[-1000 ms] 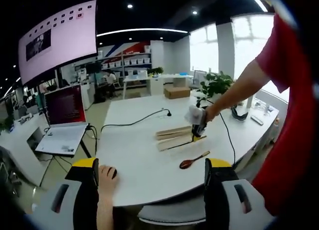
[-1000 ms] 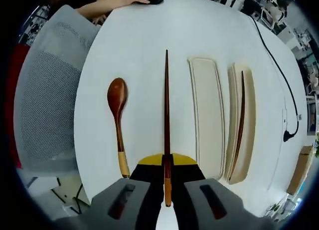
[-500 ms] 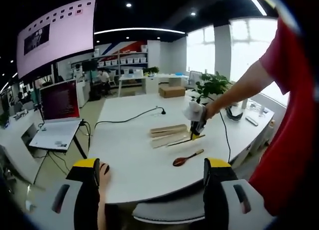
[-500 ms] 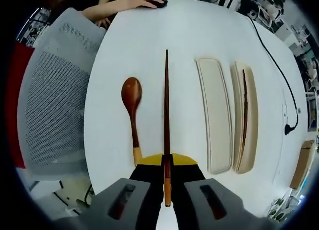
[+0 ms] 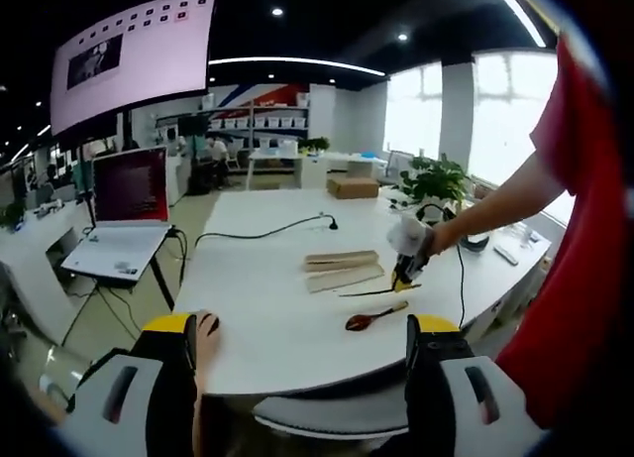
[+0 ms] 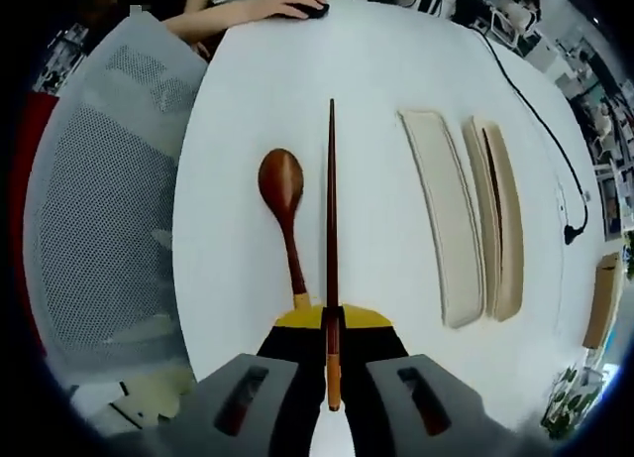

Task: Arrange the utensils inside the cutlery case until each visible utensil rests in its matching compartment.

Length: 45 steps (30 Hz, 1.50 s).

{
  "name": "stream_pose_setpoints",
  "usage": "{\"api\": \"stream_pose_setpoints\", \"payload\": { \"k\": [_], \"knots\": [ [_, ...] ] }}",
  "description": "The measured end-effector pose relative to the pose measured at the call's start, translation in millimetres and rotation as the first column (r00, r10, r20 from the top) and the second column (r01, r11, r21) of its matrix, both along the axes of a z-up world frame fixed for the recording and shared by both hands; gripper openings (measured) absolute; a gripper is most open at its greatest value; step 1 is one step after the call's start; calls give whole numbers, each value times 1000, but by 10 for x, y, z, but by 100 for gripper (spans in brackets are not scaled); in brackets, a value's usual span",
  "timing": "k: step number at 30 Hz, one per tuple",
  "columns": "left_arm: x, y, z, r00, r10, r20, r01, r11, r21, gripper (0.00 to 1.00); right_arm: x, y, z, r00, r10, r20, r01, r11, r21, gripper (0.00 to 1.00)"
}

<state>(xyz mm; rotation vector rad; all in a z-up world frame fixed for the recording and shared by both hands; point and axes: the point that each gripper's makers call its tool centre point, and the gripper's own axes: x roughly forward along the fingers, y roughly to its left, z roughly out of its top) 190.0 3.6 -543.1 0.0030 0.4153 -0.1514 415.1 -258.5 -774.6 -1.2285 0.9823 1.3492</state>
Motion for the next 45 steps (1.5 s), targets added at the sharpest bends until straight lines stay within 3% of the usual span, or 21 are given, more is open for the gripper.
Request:
{"api": "stream_pose_setpoints", "payload": {
  "k": [3,9,11,12,15,18,21,23,25,27,31,34,39,45],
  "knots": [
    [-20,69,1,1000,17,2,-17,1000,5,89,-10,-28,30,1000,1,2,-1,999,-32,0],
    [-49,102,1,999,33,11,-33,999,-13,88,39,30,174,1000,-1,-15,0,1000,-24,0],
    [-53,76,-55,1000,21,-17,-22,1000,-17,88,-112,58,242,995,47,-93,-49,999,-21,0],
    [-57,52,-67,999,8,-38,-8,1000,-17,88,-168,86,273,992,73,-104,-75,997,-13,0],
    [0,-25,43,999,-48,-15,48,999,13,89,-199,40,295,983,172,-58,-176,982,-69,0],
    [57,46,57,1000,-30,-8,30,999,29,90,-183,18,274,985,164,-59,-169,983,-74,0],
    [100,49,80,1000,-30,5,30,1000,-4,90,-125,-10,302,987,147,-64,-152,985,-76,0],
    [108,32,84,999,-42,7,42,999,1,90,-109,-27,334,985,161,-61,-166,983,-80,0],
    [109,11,91,998,-54,13,54,999,6,90,-169,-44,381,975,201,-96,-208,975,-76,0],
    [102,-26,73,998,-68,-3,68,998,-18,90,-122,-41,401,977,197,-82,-204,975,-89,0],
    [149,-37,87,994,-105,-14,105,994,30,90,6,-41,450,976,205,-68,-211,973,-98,0],
    [202,-6,125,994,-107,-9,107,994,22,90,156,-8,542,983,179,-43,-182,981,-74,0],
    [257,12,201,994,-107,11,106,994,21,89,293,-1,589,988,151,-37,-153,988,-37,0],
    [263,30,99,994,-109,-9,110,994,23,89,326,-16,602,988,140,-65,-144,988,-48,0]
  ]
}}
